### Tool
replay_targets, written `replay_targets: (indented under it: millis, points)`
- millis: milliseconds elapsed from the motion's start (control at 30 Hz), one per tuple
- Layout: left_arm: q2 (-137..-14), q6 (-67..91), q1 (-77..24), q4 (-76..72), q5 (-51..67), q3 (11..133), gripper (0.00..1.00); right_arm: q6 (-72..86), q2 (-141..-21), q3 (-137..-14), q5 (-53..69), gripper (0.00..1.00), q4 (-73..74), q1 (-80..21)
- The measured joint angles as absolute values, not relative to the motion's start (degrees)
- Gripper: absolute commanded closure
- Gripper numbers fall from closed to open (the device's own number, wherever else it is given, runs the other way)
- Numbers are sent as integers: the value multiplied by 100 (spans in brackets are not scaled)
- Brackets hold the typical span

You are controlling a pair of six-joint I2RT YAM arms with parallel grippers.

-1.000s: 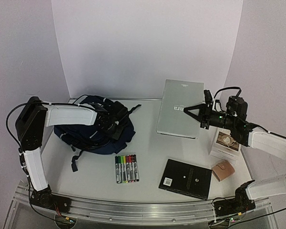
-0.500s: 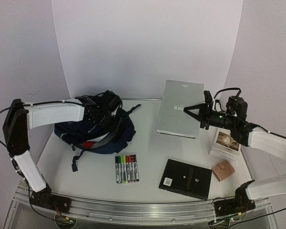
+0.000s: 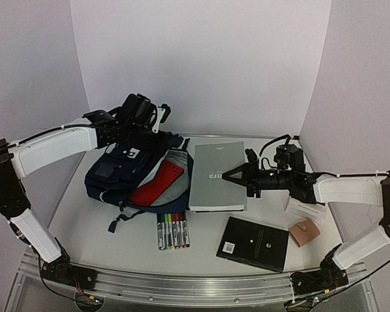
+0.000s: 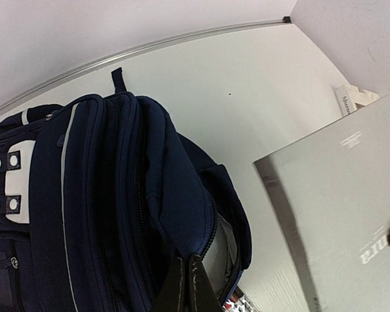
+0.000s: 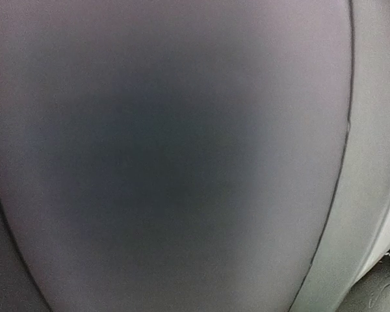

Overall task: Pack the student bag
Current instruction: Place the book in the student bag.

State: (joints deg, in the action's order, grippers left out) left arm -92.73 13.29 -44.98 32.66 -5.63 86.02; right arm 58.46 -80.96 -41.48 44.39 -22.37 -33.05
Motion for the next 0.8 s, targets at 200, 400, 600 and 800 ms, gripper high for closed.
replay_targets:
  millis: [200, 400, 600, 800]
  points:
    - [-9069, 1339, -4501, 3249, 36, 8602, 100, 6255, -8959, -4291, 4398, 68, -2700, -3633]
    - [-9028, 1350, -4504, 3180, 727, 8561, 100, 6688, -10220, -4926, 4313, 69, -3209, -3809]
    - [-8988, 1362, -4506, 3127, 1252, 8458, 100, 7048, -11139, -5857, 4034, 69, -3531, -3976]
    - [-8975, 1514, -4506, 2976, 1557, 8434, 100, 7254, -12358, -7159, 3569, 62, -3680, -4276]
